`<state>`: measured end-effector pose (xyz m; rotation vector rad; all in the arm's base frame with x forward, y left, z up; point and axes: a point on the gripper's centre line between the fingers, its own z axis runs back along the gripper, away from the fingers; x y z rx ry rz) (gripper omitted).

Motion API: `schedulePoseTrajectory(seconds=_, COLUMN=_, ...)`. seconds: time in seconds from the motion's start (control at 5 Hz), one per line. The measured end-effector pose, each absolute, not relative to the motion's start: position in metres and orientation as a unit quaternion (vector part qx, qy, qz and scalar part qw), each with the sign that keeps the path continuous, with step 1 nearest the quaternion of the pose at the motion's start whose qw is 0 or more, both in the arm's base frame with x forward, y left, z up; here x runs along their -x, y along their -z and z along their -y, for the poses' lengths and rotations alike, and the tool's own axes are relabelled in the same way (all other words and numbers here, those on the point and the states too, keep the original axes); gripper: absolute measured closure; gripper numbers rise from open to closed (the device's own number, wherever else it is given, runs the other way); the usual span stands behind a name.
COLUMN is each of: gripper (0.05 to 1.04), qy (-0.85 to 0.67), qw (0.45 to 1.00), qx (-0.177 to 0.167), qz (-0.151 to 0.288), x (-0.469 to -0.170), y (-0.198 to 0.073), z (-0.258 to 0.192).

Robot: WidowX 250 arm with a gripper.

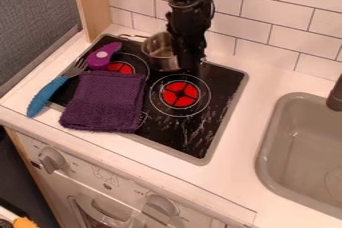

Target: Moved the silver pot on the upper middle of the burner

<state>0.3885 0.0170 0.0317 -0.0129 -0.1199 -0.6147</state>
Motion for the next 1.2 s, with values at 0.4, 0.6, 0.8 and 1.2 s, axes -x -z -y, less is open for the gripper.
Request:
schedulePoseTrajectory(seconds=0.4, gripper=0.492, qy=0.291, qw=0.955, qx=0.021, qz=0.048, x=-0.377, y=-0.023, z=-0.016)
schedulePoseTrajectory(seconds=0.6, gripper=0.197, qy=0.253, qw=0.964, qx=0.024, qz=0.076, x=-0.374, y=-0.048, z=-0.020)
schedulePoseTrajectory(seconds=0.8, gripper=0.074, qy=0.204, qw=0.974, qx=0.002, qz=0.094, x=-0.361, y=-0.066, z=-0.029)
schedulePoseTrajectory(seconds=1.2, gripper=0.083, qy=0.066, qw=0.993, qx=-0.076, qz=0.061, x=-0.341, y=-0.057, z=-0.037)
